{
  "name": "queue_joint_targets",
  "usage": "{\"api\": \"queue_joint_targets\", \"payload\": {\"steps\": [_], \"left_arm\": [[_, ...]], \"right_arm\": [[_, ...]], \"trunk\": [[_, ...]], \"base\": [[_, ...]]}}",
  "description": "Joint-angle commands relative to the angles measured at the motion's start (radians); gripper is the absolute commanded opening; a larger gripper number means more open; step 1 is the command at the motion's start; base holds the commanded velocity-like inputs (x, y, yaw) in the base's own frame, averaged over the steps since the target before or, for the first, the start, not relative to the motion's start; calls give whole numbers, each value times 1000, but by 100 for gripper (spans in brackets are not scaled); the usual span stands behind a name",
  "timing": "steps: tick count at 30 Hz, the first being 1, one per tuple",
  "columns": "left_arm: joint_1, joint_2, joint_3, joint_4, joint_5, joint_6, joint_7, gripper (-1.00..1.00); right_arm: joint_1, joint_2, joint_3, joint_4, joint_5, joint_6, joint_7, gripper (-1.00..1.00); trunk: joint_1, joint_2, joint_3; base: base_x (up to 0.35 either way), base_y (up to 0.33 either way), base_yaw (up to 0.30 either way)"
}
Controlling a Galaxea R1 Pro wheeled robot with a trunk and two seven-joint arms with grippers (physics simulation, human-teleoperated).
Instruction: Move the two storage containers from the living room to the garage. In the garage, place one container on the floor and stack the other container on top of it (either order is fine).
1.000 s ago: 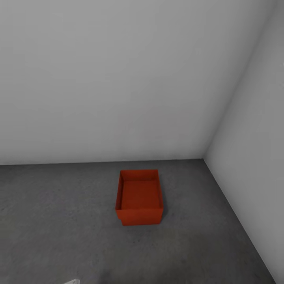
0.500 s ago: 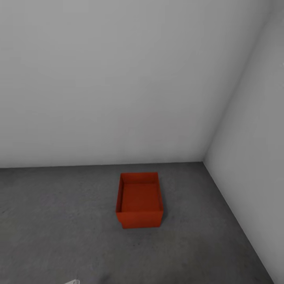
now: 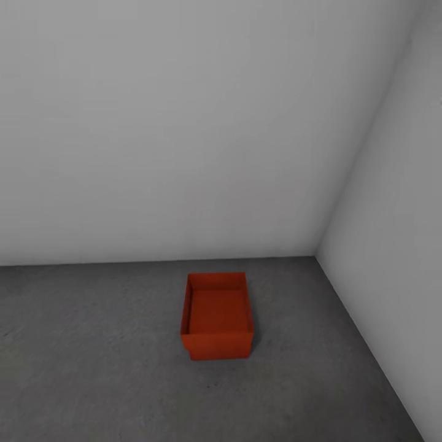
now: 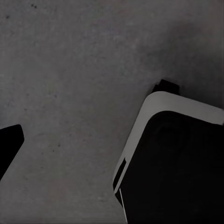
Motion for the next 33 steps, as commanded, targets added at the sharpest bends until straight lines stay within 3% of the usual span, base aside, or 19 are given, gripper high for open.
{"api": "queue_joint_targets", "payload": {"steps": [1, 9, 27, 33], "left_arm": [[0, -1, -3, 0, 5, 0, 2, 100], [1, -1, -2, 0, 7, 2, 3, 100], [3, -12, -2, 1, 6, 10, -5, 100], [39, -12, -2, 1, 5, 3, -9, 100]], "right_arm": [[-1, 0, -9, 3, 10, -6, 0, 100], [-1, 0, -9, 3, 10, -4, 0, 100], [-1, 0, -9, 3, 10, -6, 0, 100], [-1, 0, -9, 3, 10, -6, 0, 100]], "trunk": [[0, -2, 0], [-26, 47, 35], [-26, 47, 64], [-26, 47, 74]], "base": [[0, 0, 0], [0, 0, 0], [0, 0, 0], [0, 0, 0]]}}
